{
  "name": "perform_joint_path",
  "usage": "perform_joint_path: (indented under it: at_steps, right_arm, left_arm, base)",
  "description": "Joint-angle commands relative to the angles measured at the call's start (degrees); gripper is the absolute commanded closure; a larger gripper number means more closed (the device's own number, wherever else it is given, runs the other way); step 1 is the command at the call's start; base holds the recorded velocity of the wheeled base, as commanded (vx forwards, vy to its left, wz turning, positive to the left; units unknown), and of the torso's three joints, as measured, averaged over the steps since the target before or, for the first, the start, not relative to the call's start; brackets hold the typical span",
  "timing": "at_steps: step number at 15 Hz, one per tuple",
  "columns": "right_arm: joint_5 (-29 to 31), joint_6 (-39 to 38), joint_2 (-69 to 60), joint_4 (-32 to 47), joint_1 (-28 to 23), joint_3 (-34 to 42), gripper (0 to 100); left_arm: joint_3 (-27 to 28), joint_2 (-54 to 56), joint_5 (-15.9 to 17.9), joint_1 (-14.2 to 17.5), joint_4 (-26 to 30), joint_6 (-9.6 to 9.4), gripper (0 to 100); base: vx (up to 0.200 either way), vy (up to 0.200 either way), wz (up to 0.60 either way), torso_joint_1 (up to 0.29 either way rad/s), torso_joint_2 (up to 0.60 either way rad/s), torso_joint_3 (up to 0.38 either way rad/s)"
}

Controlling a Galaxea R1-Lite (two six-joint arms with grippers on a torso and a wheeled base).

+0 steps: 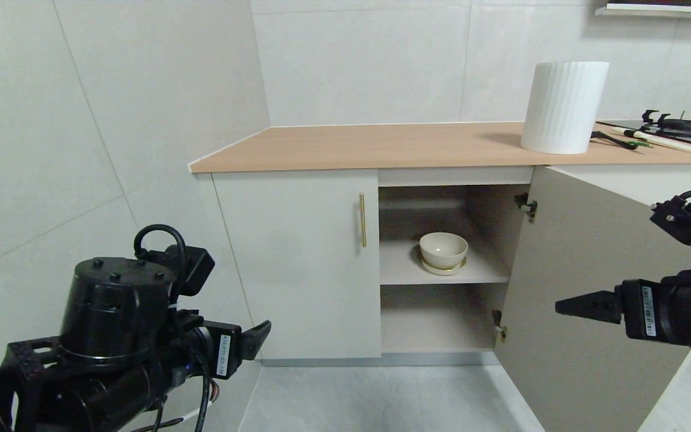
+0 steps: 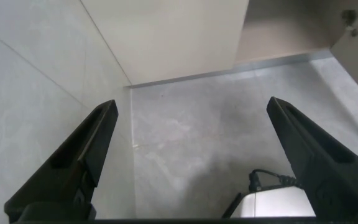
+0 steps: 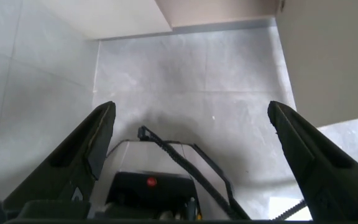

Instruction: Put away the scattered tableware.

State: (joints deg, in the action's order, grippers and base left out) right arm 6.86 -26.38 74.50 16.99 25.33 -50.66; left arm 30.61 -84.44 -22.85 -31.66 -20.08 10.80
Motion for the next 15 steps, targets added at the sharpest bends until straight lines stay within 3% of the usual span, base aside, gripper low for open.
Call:
perform_joint_path:
  at_steps: [1, 4, 11, 15]
  right_arm:
    - [-0.01, 0.8, -1.9, 0.14, -0.2, 0.74, 0]
    - [0.08, 1.51, -2.69, 1.46, -0.2, 0.92, 0]
    - [0.26, 3.88, -4.71, 6.39, -0.28, 0.21, 0]
    - [0.34, 4.58, -5.06, 16.76, -0.46, -3.74, 0]
  left_arm:
    - [-0.02, -0.55, -0.27, 0.02, -0.05, -0.08, 0]
    - [0.5, -2.13, -1.76, -0.07, -0.05, 0.01, 0]
    - [0.85, -2.74, -2.12, -0.16, -0.05, -0.08, 0]
    - [1.12, -2.83, -2.12, -0.16, -0.05, -0.08, 0]
  base:
    - [0.0, 0.0, 0.0, 0.0, 0.0, 0.0]
    - [0.0, 0.0, 0.0, 0.0, 0.0, 0.0]
    - [0.0, -0.2, 0.0, 0.002, 0.0, 0.002]
    - [0.0, -0.2, 0.0, 0.004, 0.0, 0.002]
